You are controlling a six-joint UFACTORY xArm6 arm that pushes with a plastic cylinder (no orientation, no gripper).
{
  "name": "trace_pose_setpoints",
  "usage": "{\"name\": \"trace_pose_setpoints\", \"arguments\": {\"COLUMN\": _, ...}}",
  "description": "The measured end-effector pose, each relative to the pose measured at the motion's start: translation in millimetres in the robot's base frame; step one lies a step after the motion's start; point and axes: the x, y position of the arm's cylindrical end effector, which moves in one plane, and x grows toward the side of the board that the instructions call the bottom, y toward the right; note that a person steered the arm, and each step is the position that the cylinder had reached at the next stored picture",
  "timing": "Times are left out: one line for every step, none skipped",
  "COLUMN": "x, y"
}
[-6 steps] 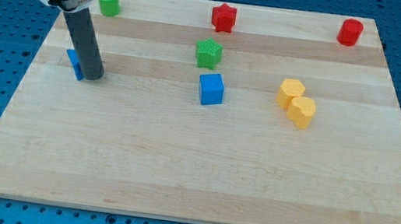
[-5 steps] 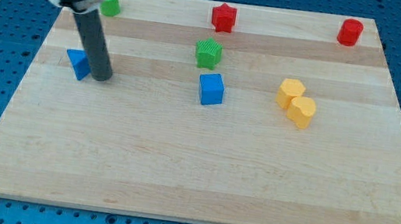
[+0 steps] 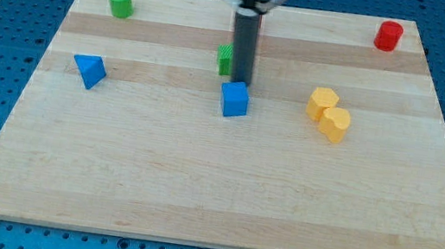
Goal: Separate the yellow hexagon and yellow heart
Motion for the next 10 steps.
{"name": "trace_pose_setpoints", "arguments": {"x": -4, "y": 45}}
{"name": "trace_pose_setpoints", "arguments": {"x": -9, "y": 87}}
{"name": "trace_pose_setpoints", "arguments": {"x": -4, "y": 121}}
{"name": "trace_pose_setpoints", "arguments": {"x": 19, "y": 127}}
{"name": "trace_pose_setpoints", "arguments": {"x": 43, "y": 127}}
{"name": "trace_pose_setpoints", "arguments": {"x": 48, "y": 117}}
{"name": "trace_pose_setpoints", "arguments": {"x": 46, "y": 113}}
{"name": "trace_pose_setpoints", "arguments": {"x": 33, "y": 113}}
{"name": "trace_pose_setpoints", "arguments": {"x": 28, "y": 112}}
{"name": "trace_pose_setpoints", "arguments": {"x": 35, "y": 111}}
